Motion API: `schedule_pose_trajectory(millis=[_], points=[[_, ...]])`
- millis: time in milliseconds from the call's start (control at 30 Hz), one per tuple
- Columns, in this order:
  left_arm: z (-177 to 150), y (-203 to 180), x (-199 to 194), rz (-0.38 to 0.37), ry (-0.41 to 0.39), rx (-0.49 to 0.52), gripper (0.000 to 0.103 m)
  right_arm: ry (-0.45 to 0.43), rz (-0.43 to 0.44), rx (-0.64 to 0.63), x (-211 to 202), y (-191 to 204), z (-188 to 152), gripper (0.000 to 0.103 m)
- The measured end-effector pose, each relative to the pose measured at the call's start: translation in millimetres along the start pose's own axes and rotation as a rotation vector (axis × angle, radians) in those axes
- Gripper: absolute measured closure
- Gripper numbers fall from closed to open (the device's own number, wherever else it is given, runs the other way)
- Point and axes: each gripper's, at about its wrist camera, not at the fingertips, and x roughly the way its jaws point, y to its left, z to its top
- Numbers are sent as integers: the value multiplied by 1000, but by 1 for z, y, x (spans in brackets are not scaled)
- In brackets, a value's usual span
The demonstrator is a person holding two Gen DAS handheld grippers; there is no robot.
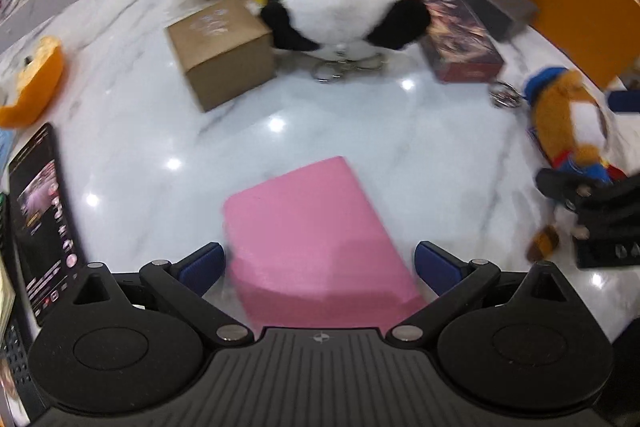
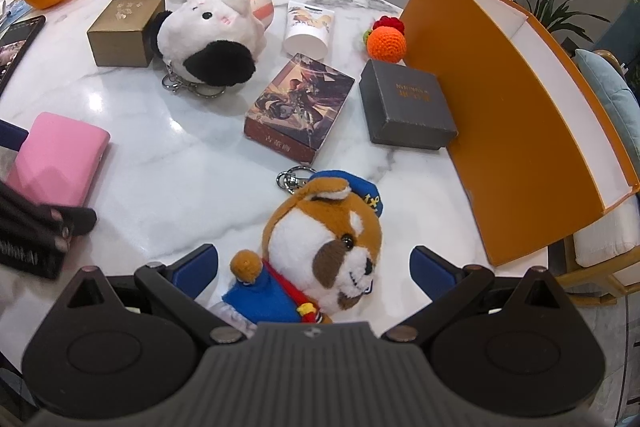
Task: Organize objects
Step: 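Grasp pink wallet with left tool while right tool grasps plush dog, then lift and carry pink wallet and plush dog over the orange box with both tools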
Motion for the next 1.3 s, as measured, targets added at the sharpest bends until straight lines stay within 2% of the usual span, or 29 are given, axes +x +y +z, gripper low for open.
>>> schedule_pose_trajectory(millis=[300,467,633,733,800,1000,1133,1300], points=[[-1,-2,4,-35,-48,60,0,38,-10,-9,18,-3,-2,1],[-6,-5,1,-42,-70,79,0,48,54,56,25,-11,-2,5],[-12,-4,1,-53,-115,96,0,25,123,92,23,-13,-2,28],[-9,-5,0,-55,-98,100,0,15,123,81,22,-11,-2,32],[-9,-6,-4,-61,-113,111,3,11,129,81,21,-12,-1,34],[-15,-7,-7,-67,-153,112,4,-14,138,96,14,-20,2,35],[-18,-2,-9,-67,-153,76,5,-55,153,98,3,-26,15,35],[-19,-5,-11,-38,-142,31,5,-116,194,113,-7,-37,61,36]])
